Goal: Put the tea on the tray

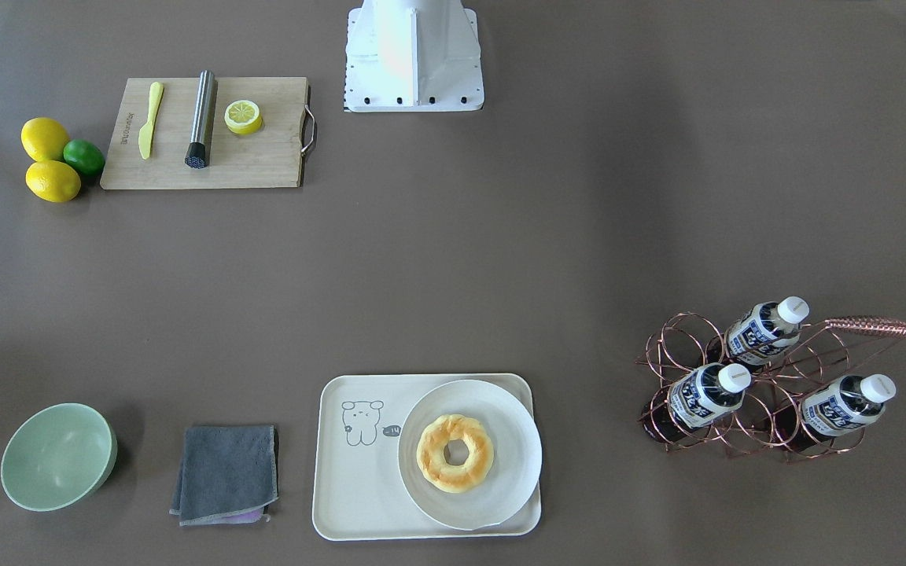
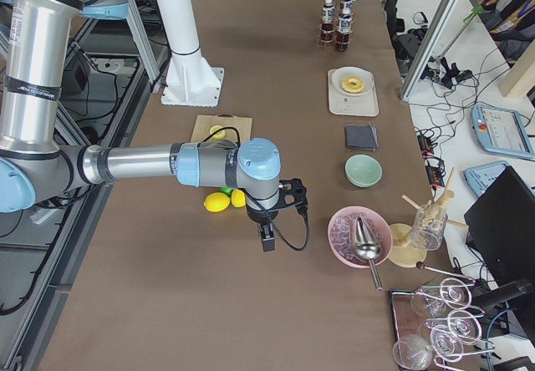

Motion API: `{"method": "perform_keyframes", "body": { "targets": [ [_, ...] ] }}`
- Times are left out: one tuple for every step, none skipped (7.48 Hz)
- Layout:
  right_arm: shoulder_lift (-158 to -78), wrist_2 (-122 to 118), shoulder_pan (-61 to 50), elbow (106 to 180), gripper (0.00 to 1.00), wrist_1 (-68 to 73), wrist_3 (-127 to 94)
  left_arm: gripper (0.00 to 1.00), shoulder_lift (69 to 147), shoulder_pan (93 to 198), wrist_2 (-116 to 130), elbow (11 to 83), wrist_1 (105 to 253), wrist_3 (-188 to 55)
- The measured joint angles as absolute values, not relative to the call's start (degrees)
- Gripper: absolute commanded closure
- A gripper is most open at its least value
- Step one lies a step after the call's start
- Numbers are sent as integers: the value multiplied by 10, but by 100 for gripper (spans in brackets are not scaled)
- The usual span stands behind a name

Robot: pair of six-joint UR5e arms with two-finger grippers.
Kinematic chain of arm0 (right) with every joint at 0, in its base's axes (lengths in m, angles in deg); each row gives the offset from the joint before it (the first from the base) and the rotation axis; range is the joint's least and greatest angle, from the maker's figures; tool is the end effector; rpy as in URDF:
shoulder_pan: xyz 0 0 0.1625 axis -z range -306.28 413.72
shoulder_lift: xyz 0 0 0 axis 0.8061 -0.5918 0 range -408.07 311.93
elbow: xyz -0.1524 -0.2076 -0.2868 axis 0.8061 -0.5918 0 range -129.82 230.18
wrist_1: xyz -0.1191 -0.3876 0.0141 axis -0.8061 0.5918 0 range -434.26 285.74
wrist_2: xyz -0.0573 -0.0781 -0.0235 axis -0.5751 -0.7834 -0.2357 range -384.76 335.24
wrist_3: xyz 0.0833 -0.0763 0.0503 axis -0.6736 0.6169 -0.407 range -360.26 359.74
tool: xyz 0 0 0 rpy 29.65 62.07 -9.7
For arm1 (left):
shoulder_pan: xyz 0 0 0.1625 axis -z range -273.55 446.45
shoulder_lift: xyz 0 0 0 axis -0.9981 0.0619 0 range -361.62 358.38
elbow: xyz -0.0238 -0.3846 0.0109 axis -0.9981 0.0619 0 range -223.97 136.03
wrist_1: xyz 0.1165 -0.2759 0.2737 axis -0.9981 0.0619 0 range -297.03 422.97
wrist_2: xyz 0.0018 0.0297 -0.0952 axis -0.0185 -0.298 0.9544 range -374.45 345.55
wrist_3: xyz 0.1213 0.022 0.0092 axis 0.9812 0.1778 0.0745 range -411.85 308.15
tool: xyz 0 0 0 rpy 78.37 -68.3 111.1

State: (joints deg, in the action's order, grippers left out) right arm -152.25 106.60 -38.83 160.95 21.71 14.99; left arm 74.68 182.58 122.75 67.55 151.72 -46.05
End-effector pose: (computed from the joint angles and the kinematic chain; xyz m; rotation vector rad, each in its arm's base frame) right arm 0.0689 -0.3843 0.5840 0.1222 -0.7131 -0.2159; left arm -0.0848 -0.3902 0.5569 0.1933 0.8072 0.0419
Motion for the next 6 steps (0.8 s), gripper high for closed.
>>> {"method": "perform_keyframes", "body": {
  "targets": [
    [-1522,1066,-388,1609,0,217,149,2,747,1825,1227,677,1518,-461],
    [-1521,1067,-388,1609,0,217,148,2,747,1824,1228,677,1522,-461],
    [-1521,1067,-388,1607,0,217,147,3,746,1821,1229,678,1525,-461],
    [-1521,1067,-388,1602,0,217,147,2,745,1819,1231,681,1526,-462],
    [-1521,1067,-387,1598,0,217,147,2,745,1816,1230,680,1526,-462],
    [-1521,1067,-387,1596,0,217,147,2,745,1810,1229,679,1526,-462]
  ]
}}
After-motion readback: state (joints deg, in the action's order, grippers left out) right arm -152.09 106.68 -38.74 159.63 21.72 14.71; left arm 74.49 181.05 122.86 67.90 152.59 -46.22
